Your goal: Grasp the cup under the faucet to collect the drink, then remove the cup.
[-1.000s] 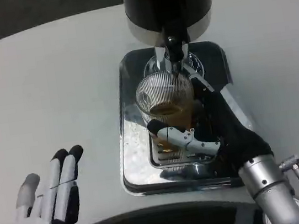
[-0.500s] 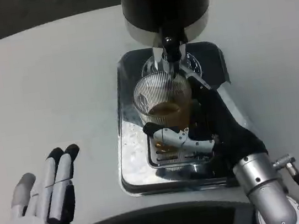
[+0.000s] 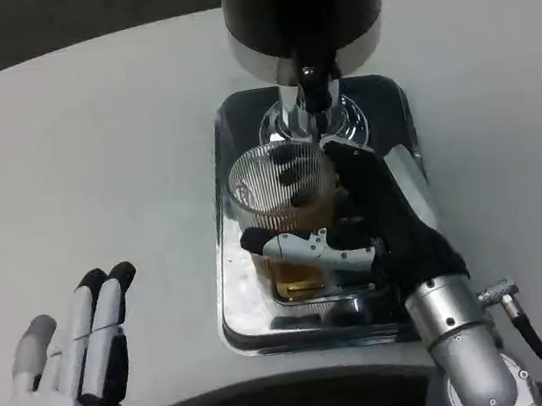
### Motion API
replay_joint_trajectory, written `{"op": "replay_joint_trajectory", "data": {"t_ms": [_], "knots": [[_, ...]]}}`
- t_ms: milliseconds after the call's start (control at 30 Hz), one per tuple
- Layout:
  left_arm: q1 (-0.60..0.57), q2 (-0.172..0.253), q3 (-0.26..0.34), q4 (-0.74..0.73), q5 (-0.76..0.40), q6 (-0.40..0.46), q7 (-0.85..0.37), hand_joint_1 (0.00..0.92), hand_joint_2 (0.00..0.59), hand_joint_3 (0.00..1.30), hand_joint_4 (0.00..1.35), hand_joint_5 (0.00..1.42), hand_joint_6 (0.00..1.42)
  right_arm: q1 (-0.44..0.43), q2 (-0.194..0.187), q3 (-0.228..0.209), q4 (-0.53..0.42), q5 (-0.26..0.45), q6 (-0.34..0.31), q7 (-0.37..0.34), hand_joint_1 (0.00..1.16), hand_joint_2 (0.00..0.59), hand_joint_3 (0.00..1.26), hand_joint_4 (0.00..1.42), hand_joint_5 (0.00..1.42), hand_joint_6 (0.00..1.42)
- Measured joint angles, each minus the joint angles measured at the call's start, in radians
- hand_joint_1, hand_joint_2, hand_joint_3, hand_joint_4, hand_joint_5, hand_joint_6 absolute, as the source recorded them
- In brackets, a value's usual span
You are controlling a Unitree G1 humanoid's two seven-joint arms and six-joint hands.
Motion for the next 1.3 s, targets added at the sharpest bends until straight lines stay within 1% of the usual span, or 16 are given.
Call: {"op": "replay_joint_trajectory", "data": {"t_ms": [100, 267, 400, 500, 633, 733, 800, 900, 1033, 1167, 1300], "knots": [[-0.005, -0.001, -0.001, 0.0, 0.001, 0.002, -0.005, 0.0, 0.156, 0.07, 0.0, 0.14, 0.02, 0.004, 0.001, -0.011, -0.004, 0.006, 0.0, -0.005, 1.13, 0.186, 0.7, 0.83, 1.02, 1.42], [-0.028, -0.004, -0.007, 0.0, 0.005, 0.004, -0.012, 0.0, 0.154, 0.07, 0.0, 0.14, 0.01, 0.028, 0.0, -0.019, -0.031, 0.01, 0.0, -0.011, 1.15, 0.154, 0.75, 0.89, 1.08, 1.42], [-0.03, -0.008, -0.015, 0.0, 0.006, 0.004, -0.013, 0.0, 0.154, 0.07, 0.0, 0.14, 0.01, 0.054, -0.001, -0.027, -0.061, 0.015, 0.001, -0.01, 1.16, 0.129, 0.79, 0.92, 1.11, 1.42], [-0.028, -0.008, -0.019, 0.002, 0.006, 0.004, -0.012, 0.0, 0.152, 0.07, 0.0, 0.14, 0.01, 0.073, -0.002, -0.031, -0.084, 0.017, 0.005, -0.003, 1.16, 0.1, 0.82, 0.94, 1.12, 1.42], [-0.027, -0.009, -0.021, 0.01, 0.005, 0.004, -0.012, 0.0, 0.149, 0.07, 0.0, 0.14, 0.0, 0.119, -0.002, -0.03, -0.156, 0.025, 0.016, 0.023, 1.16, 0.08, 0.85, 0.96, 1.12, 1.42], [-0.028, -0.009, -0.025, 0.012, 0.005, 0.003, -0.012, 0.0, 0.149, 0.07, 0.0, 0.14, 0.0, 0.138, -0.002, -0.026, -0.197, 0.025, 0.031, 0.036, 1.16, 0.078, 0.85, 0.96, 1.13, 1.42], [-0.028, -0.009, -0.028, 0.016, 0.005, 0.003, -0.011, 0.0, 0.148, 0.07, 0.0, 0.14, 0.0, 0.165, -0.002, -0.019, -0.241, 0.025, 0.039, 0.05, 1.16, 0.078, 0.85, 0.96, 1.13, 1.42], [-0.029, -0.009, -0.031, 0.019, 0.003, 0.0, -0.005, 0.0, 0.148, 0.07, 0.0, 0.14, 0.0, 0.197, -0.003, -0.009, -0.281, 0.023, 0.048, 0.066, 1.16, 0.077, 0.85, 0.97, 1.14, 1.42], [-0.03, -0.011, -0.034, 0.03, 0.0, -0.001, 0.015, 0.0, 0.148, 0.07, 0.0, 0.14, 0.0, 0.25, -0.013, 0.011, -0.352, 0.014, 0.064, 0.104, 1.16, 0.077, 0.85, 0.97, 1.14, 1.42], [-0.024, -0.012, -0.034, 0.042, -0.003, -0.01, 0.04, 0.0, 0.148, 0.07, 0.0, 0.13, 0.0, 0.281, -0.024, 0.02, -0.397, 0.005, 0.072, 0.129, 1.16, 0.077, 0.85, 0.97, 1.14, 1.42], [-0.004, -0.012, -0.033, 0.049, -0.006, -0.03, 0.067, 0.0, 0.147, 0.06, 0.0, 0.13, 0.0, 0.36, -0.038, 0.032, -0.492, -0.005, 0.077, 0.156, 1.16, 0.077, 0.85, 0.97, 1.14, 1.42]]}}
